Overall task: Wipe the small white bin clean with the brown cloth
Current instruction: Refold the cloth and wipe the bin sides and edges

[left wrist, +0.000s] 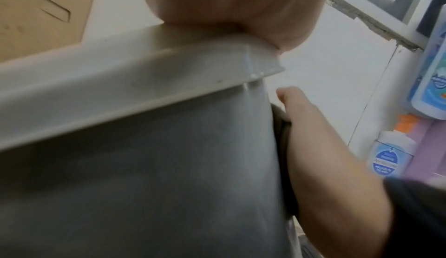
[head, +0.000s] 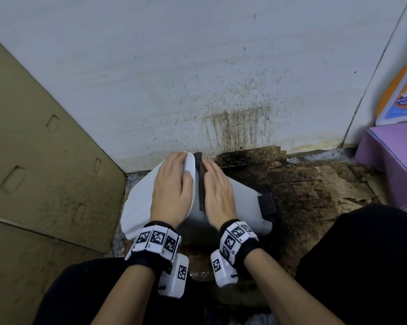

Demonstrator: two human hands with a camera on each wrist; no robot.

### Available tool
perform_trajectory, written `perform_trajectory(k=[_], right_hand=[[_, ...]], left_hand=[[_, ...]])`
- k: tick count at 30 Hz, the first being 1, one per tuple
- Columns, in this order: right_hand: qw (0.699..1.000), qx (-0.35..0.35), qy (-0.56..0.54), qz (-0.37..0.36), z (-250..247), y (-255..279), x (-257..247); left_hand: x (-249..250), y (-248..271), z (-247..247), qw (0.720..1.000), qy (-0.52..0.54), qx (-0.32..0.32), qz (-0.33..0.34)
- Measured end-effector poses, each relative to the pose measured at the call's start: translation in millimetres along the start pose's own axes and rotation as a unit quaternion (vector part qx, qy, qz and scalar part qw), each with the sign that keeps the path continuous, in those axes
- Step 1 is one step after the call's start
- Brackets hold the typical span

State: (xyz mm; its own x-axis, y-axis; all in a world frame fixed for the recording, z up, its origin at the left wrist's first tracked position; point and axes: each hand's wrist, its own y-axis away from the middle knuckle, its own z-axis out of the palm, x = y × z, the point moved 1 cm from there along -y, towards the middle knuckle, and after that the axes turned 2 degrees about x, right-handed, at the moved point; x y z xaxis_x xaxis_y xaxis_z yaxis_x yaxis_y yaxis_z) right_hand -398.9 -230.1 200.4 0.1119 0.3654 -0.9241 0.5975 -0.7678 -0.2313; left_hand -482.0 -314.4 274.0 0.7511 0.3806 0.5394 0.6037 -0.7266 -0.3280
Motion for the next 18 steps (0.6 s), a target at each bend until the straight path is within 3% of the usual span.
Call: perform_trajectory(k=[4, 9, 14, 18], right_hand=[[1.000, -0.006, 0.020, -0.011, -19, 7, 48], [0.991, 0.033, 0.039, 0.121, -38, 26, 100], [0.988, 0.041, 0.059, 0.138, -25, 20, 80], [0.996, 0.033, 0.051, 0.066, -7, 21, 40]], left_hand=[[-3, -1, -2, 1.000, 0.018, 0.001, -0.008], [-2, 1, -5, 1.000, 0.024, 0.000, -0.010], [-6, -4, -4, 1.000, 0.001, 0.013, -0.013], [-5, -6, -1, 1.000, -0.007, 0.019, -0.002]])
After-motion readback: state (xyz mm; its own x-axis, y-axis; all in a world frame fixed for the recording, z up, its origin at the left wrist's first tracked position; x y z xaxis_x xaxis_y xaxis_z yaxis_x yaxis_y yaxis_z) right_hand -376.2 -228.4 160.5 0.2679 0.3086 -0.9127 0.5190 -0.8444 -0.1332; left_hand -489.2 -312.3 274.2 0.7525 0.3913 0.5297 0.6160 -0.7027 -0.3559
